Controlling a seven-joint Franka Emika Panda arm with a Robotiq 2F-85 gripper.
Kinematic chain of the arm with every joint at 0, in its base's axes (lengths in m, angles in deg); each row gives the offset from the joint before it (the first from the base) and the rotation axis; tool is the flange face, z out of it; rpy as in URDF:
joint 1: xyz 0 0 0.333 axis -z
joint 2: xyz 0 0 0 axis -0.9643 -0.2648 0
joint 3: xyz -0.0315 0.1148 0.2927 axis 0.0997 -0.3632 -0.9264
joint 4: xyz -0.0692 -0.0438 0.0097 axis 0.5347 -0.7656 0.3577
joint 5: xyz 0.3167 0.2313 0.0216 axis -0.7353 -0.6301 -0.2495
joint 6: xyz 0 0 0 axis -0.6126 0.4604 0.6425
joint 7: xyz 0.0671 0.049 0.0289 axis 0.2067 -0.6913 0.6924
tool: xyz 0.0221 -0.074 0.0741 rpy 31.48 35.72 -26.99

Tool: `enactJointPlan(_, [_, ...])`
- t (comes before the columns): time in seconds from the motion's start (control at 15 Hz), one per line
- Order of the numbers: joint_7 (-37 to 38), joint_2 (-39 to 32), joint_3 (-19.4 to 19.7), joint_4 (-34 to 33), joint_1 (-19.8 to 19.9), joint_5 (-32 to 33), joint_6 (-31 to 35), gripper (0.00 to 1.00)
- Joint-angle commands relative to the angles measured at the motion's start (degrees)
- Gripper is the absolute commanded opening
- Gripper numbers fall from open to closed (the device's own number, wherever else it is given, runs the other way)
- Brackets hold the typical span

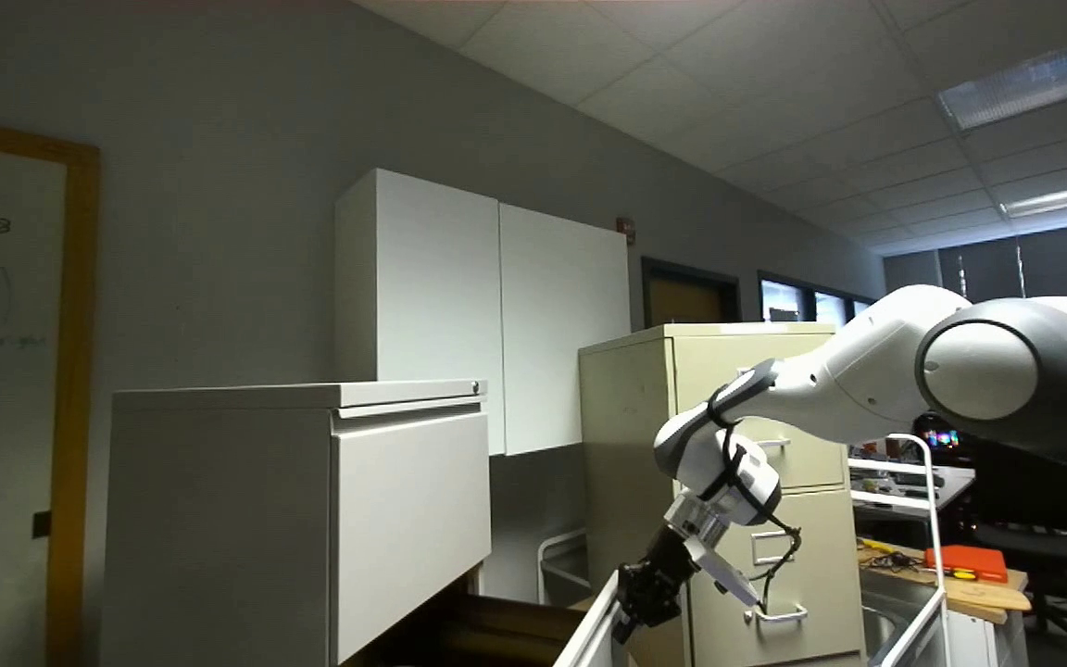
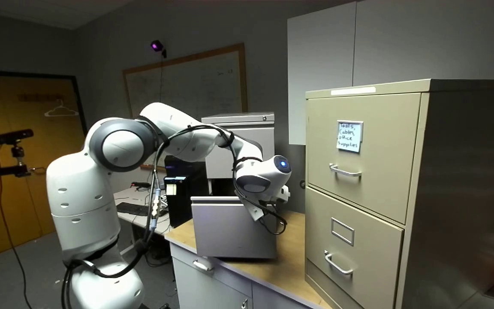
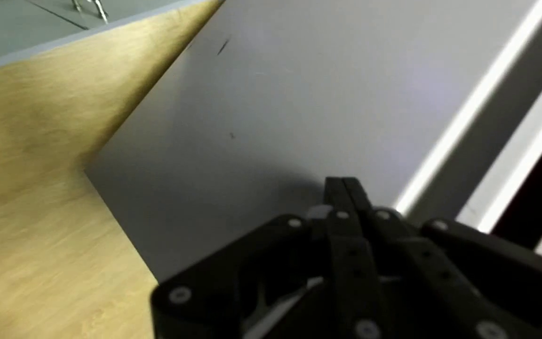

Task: Close the bottom drawer of the file cabinet

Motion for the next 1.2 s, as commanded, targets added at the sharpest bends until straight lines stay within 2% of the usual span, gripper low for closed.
enactJointPlan(0.0, [-1.97, -6.09, -2.48, -9.98, 0.92, -8.54, -1.34, 0.00])
enactJointPlan(0.2, [-1.69, -9.98, -4.62, -16.74, 0.72, -11.65, -2.06, 0.00])
enactJointPlan(1.13, [0.95, -30.22, -12.25, -45.66, 2.68, -9.17, -6.99, 0.00])
